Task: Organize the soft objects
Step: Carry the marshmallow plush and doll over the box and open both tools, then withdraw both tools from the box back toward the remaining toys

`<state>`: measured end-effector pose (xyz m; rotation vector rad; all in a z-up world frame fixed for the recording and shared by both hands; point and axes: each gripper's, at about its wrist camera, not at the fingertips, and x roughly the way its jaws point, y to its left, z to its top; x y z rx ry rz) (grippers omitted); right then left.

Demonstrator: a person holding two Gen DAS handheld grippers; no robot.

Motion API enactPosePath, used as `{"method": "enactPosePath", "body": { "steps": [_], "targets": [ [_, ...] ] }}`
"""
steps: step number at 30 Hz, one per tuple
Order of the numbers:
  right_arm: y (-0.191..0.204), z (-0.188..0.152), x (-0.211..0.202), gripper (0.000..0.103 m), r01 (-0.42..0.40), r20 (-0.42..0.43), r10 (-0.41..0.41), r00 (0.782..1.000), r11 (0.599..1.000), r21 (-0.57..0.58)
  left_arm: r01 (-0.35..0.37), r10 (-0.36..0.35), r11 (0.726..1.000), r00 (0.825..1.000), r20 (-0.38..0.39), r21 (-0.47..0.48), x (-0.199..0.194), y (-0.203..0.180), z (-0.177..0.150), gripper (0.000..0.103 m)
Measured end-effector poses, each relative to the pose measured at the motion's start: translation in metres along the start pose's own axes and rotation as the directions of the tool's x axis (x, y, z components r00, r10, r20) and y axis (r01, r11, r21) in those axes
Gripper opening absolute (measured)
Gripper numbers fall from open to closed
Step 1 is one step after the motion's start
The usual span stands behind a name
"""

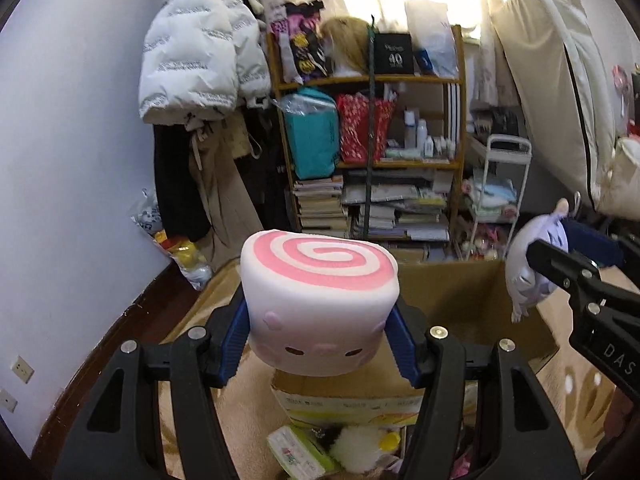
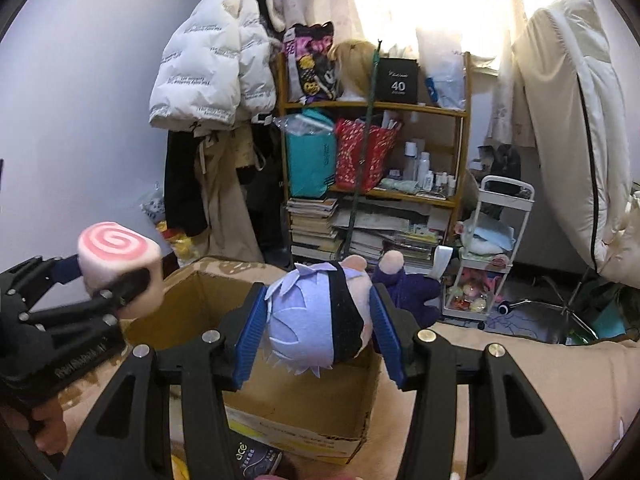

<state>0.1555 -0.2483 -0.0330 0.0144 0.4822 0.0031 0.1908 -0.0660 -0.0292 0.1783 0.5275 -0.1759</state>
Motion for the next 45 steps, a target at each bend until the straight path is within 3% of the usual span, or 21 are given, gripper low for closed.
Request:
{"method": "enactPosePath", "body": {
  "steps": [9, 14, 19, 30, 45],
  "targets": [
    [-0.001, -0.016, 0.012, 0.056, -0.078, -0.042, 0.079, 0.996, 0.997, 0.019, 0.03, -0.029, 0.999, 0.998, -0.055, 0.016, 0.017, -0.006, -0.011, 0.066],
    [-0.004, -0.016, 0.013, 0.057, -0.075, -0.047, 0.077, 0.996, 0.997, 0.032, 0.028, -0.026, 0.999, 0.998, -0.061, 0.029, 0.018, -0.008, -0.014, 0.071],
    [-0.005, -0.017, 0.011, 0.072, -0.065, -0.051, 0.068, 0.996, 0.997, 0.042, 0.006, -0.005, 0.999, 0.998, -0.056, 0.032, 0.016, -0.008, -0.014, 0.087],
    [-0.005, -0.019, -0.004, 0.103, -0.045, -0.052, 0.048, 0.998, 0.997, 0.06, -0.026, 0.027, 1.0, 0.996, -0.08, 0.018, 0.006, 0.004, -0.016, 0.097],
    [-0.006, -0.017, -0.058, 0.103, 0.038, -0.026, -0.036, 0.999, 0.997, 0.065, -0.075, 0.075, 0.997, 0.991, -0.112, -0.001, -0.051, 0.022, -0.022, 0.098]
  ]
}}
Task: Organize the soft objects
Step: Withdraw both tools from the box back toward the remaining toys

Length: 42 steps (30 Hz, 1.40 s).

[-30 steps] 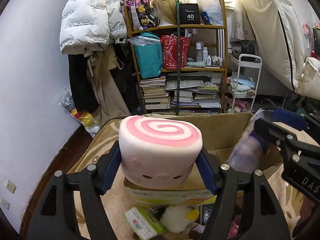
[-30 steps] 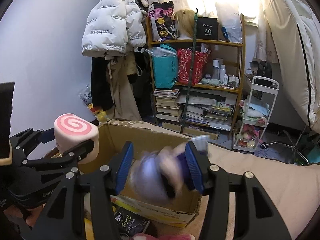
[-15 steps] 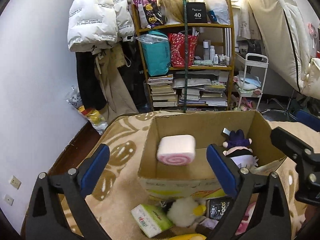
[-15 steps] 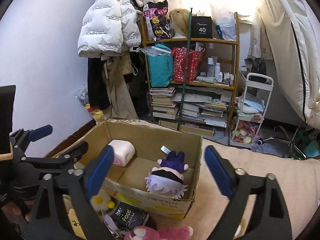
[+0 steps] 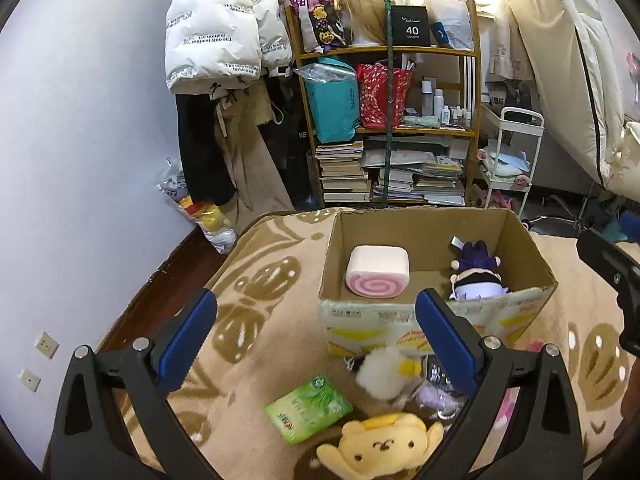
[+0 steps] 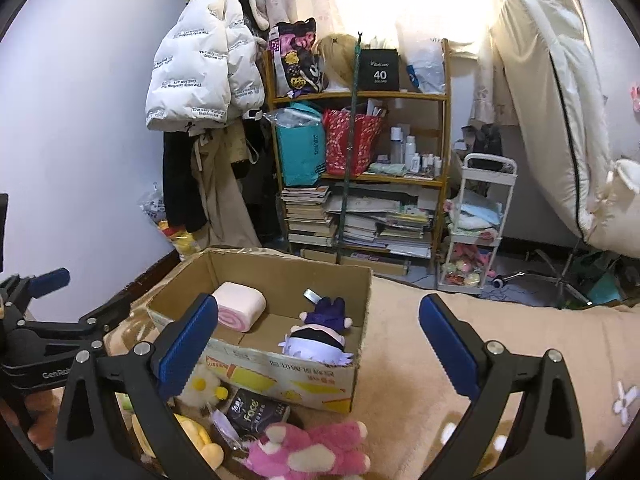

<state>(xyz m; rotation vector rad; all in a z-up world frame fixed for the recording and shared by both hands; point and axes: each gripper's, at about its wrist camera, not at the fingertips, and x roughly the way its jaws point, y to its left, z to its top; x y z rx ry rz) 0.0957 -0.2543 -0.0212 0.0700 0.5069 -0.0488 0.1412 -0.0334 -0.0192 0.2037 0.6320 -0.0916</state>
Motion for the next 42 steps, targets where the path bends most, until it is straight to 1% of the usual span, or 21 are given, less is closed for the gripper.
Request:
{"method": "enactPosePath", "body": {
  "steps": [4, 12, 16, 19, 23, 27, 29, 36, 42],
  "targets": [
    [0.004, -0.001, -0.015, 0.103, 0.003, -0.002, -0.003, 1.0, 1.0, -0.01, 0.001, -0.001, 1.0, 1.0, -0.007, -0.007, -0.013, 0.002, -0.008, 0.098],
    [0.005, -0.009, -0.038, 0.103, -0.005, -0.029, 0.005, 1.0, 1.0, 0.008, 0.003, -0.003, 1.0, 0.998, -0.065, -0.003, -0.029, 0.003, -0.03, 0.098],
    [0.003, -0.018, -0.045, 0.103, 0.0, -0.056, 0.001, 0.998, 1.0, 0.021, -0.011, 0.011, 1.0, 0.996, -0.084, -0.002, -0.033, 0.007, -0.037, 0.098],
    [0.005, -0.019, -0.047, 0.103, 0.002, -0.059, -0.001, 0.998, 1.0, 0.018, -0.019, 0.018, 1.0, 0.994, -0.106, -0.01, -0.032, 0.011, -0.038, 0.098],
    [0.008, -0.023, -0.043, 0.103, 0.01, -0.078, -0.009, 0.997, 1.0, 0.014, -0.019, 0.016, 1.0, 0.99, -0.142, -0.025, -0.024, 0.019, -0.038, 0.098],
    [0.007, -0.029, -0.031, 0.103, 0.02, -0.114, -0.018, 0.993, 1.0, 0.022, -0.03, 0.025, 0.999, 0.983, -0.18, -0.028, -0.01, 0.024, -0.039, 0.098],
    [0.006, -0.032, -0.024, 0.103, 0.024, -0.135, -0.019, 0.991, 0.999, 0.036, -0.029, 0.02, 0.999, 0.979, -0.203, -0.044, -0.002, 0.027, -0.041, 0.098],
    [0.0, -0.042, 0.002, 0.103, 0.034, -0.202, -0.017, 0.979, 0.996, 0.078, -0.031, -0.001, 0.994, 0.957, -0.291, -0.105, 0.034, 0.034, -0.048, 0.098],
    [-0.001, -0.052, 0.022, 0.103, 0.041, -0.257, -0.016, 0.966, 0.995, 0.091, -0.022, -0.01, 0.995, 0.942, -0.335, -0.092, 0.05, 0.027, -0.054, 0.098]
  ]
}}
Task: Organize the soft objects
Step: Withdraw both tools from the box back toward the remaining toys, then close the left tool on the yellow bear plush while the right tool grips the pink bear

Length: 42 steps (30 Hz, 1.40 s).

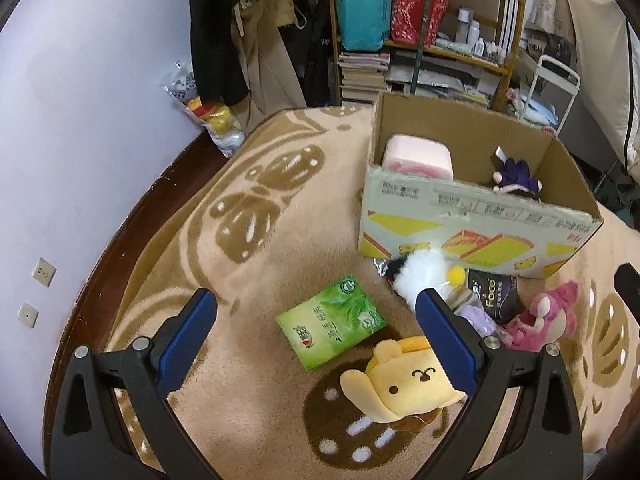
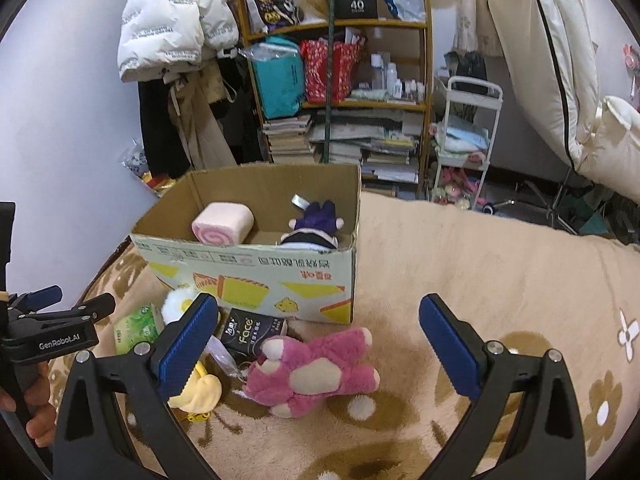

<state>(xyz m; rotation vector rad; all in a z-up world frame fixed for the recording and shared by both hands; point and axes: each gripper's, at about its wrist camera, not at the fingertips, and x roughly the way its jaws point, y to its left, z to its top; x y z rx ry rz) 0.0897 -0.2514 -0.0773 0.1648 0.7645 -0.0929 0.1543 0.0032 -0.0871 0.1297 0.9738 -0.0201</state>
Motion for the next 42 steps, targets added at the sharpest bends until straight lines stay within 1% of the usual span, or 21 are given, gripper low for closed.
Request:
{"method": "enactPosePath", "body": {
  "steps": [7, 12, 16, 23, 29, 32, 36, 40, 42],
  "targets": [
    [0.0, -0.004, 0.019, 0.103, 0.01, -0.05, -0.01, 0.999, 1.0, 0.0, 0.015, -0.013, 0.999, 0.999, -0.04, 0.049, 0.008, -0.015, -0.01, 0.098],
    [0.0, -0.007, 0.026, 0.103, 0.02, -0.077, -0.02, 0.997, 1.0, -0.005, 0.052, -0.048, 0.997, 0.995, -0.082, 0.051, 0.013, -0.022, -0.018, 0.098],
    [-0.001, -0.009, 0.033, 0.103, 0.029, -0.102, -0.029, 0.994, 1.0, -0.002, 0.065, -0.057, 0.996, 0.992, -0.115, 0.064, 0.018, -0.029, -0.024, 0.098],
    [-0.004, -0.02, 0.057, 0.103, 0.056, -0.171, -0.057, 0.984, 0.998, -0.006, 0.099, -0.084, 0.992, 0.98, -0.182, 0.076, 0.028, -0.042, -0.034, 0.098],
    [-0.001, -0.024, 0.068, 0.103, 0.067, -0.176, -0.069, 0.982, 0.998, -0.016, 0.132, -0.105, 0.986, 0.966, -0.236, 0.104, 0.038, -0.057, -0.042, 0.098],
    [-0.002, -0.026, 0.078, 0.103, 0.064, -0.203, -0.064, 0.977, 0.998, -0.008, 0.135, -0.099, 0.983, 0.962, -0.255, 0.125, 0.044, -0.065, -0.045, 0.098],
    [-0.009, -0.029, 0.086, 0.103, 0.024, -0.239, -0.01, 0.971, 0.998, 0.058, 0.132, -0.09, 0.981, 0.958, -0.272, 0.141, 0.051, -0.072, -0.047, 0.098],
    [-0.015, -0.03, 0.091, 0.103, 0.002, -0.255, 0.027, 0.966, 0.994, 0.113, 0.132, -0.089, 0.982, 0.955, -0.283, 0.135, 0.057, -0.073, -0.047, 0.098],
    [-0.015, -0.03, 0.092, 0.103, 0.005, -0.262, 0.027, 0.965, 0.993, 0.121, 0.131, -0.088, 0.982, 0.953, -0.289, 0.134, 0.06, -0.074, -0.047, 0.098]
  ]
}}
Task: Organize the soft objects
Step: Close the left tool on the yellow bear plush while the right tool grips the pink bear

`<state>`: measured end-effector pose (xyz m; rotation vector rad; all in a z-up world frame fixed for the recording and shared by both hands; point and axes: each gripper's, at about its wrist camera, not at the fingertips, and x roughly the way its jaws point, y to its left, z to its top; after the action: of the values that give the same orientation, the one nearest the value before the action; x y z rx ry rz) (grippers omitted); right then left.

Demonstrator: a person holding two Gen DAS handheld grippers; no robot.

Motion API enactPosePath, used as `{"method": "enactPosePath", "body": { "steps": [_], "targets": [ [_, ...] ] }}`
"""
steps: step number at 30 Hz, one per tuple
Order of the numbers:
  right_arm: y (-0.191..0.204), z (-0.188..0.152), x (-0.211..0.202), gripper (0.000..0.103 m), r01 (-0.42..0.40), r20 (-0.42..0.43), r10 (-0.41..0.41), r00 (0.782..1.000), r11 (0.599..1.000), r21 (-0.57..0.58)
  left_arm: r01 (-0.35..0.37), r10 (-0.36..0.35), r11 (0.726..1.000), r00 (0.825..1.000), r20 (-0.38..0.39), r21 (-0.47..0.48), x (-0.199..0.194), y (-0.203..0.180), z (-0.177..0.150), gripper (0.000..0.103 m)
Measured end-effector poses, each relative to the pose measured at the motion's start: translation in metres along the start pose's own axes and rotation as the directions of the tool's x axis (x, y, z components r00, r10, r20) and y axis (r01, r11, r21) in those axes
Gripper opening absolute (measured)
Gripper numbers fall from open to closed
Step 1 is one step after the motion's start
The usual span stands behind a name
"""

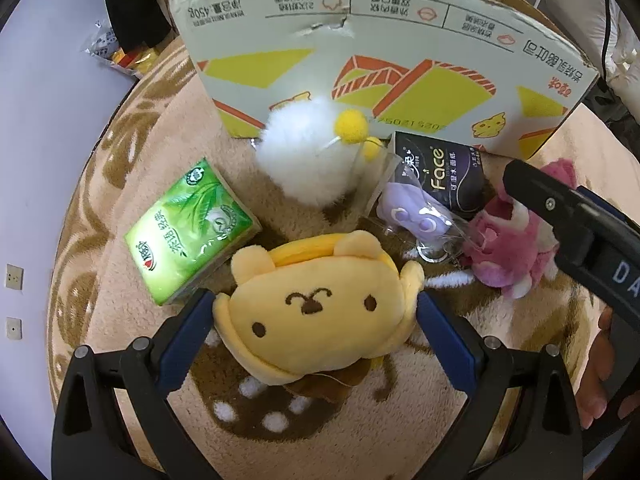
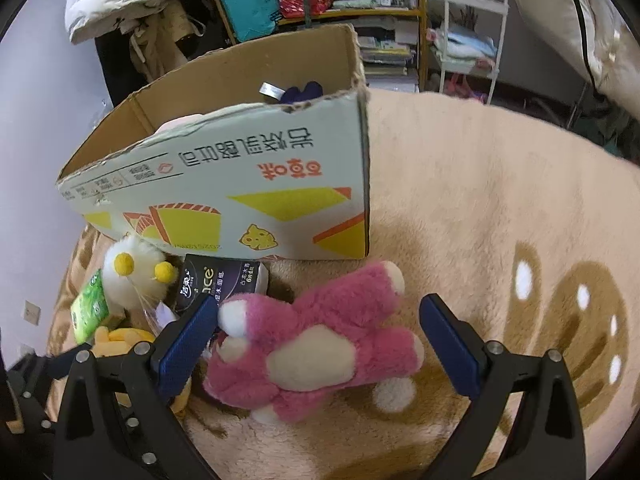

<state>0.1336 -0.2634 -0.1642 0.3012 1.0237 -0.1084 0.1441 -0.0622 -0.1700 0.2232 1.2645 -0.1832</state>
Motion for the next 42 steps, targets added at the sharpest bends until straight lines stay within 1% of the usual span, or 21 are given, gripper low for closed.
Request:
{"method": "enactPosePath", "body": {
  "steps": [3, 8, 11, 15, 19, 22, 27, 31, 37, 39, 41, 42],
  "targets": [
    [0.003, 0.001, 0.001, 0.103, 0.003, 0.002, -0.003, 1.0, 1.0, -0.013, -0.006, 0.006, 1.0, 1.0, -0.004, 0.005, 0.003, -0.002, 0.001, 0.098],
    [0.007, 0.0, 0.009, 0.103, 0.013, -0.024, -0.014, 1.0, 0.999, -0.032, -0.02, 0.021, 1.0, 1.0, -0.009, 0.005, 0.006, -0.005, 0.003, 0.098],
    [0.007, -0.001, 0.012, 0.103, 0.032, -0.032, -0.034, 0.999, 0.999, -0.034, -0.024, 0.024, 1.0, 1.0, -0.009, 0.005, 0.006, -0.007, 0.003, 0.098],
    [0.003, 0.0, 0.017, 0.103, 0.02, -0.052, -0.021, 0.998, 1.0, -0.019, -0.043, 0.043, 0.999, 0.999, -0.019, 0.015, 0.011, -0.007, 0.003, 0.098],
    [0.005, 0.0, 0.02, 0.103, 0.023, -0.056, -0.025, 0.998, 0.999, -0.033, -0.052, 0.053, 0.998, 0.998, -0.021, 0.017, 0.015, -0.009, 0.005, 0.098],
    [0.004, 0.001, 0.022, 0.103, 0.022, -0.061, -0.024, 0.998, 1.0, -0.021, -0.048, 0.048, 0.999, 0.998, -0.036, 0.005, 0.017, -0.009, 0.005, 0.096],
    [-0.006, 0.002, 0.03, 0.103, 0.003, -0.064, -0.002, 0.998, 1.0, 0.02, -0.041, 0.041, 0.999, 0.998, -0.038, -0.004, 0.016, -0.007, 0.006, 0.095],
    [-0.008, 0.004, 0.031, 0.103, 0.006, -0.062, -0.005, 0.998, 1.0, 0.013, -0.044, 0.044, 0.999, 0.998, -0.037, -0.002, 0.014, -0.006, 0.004, 0.092],
    [-0.002, 0.002, 0.025, 0.103, 0.025, -0.046, -0.025, 0.999, 1.0, 0.002, -0.048, 0.048, 0.999, 0.998, -0.031, -0.003, 0.008, -0.004, -0.001, 0.091],
    [0.0, 0.002, 0.022, 0.1, 0.022, -0.041, -0.022, 0.999, 1.0, 0.0, -0.041, 0.041, 0.999, 0.999, -0.028, -0.012, 0.007, -0.002, -0.002, 0.091],
    [0.001, 0.001, 0.019, 0.099, 0.026, -0.036, -0.026, 0.999, 1.0, -0.002, -0.032, 0.032, 0.999, 0.999, -0.024, -0.023, 0.004, 0.0, -0.002, 0.091],
    [0.002, 0.0, 0.018, 0.097, 0.025, -0.03, -0.025, 0.999, 1.0, -0.006, -0.03, 0.03, 0.999, 0.999, -0.021, -0.029, 0.003, 0.0, -0.003, 0.091]
  ]
}}
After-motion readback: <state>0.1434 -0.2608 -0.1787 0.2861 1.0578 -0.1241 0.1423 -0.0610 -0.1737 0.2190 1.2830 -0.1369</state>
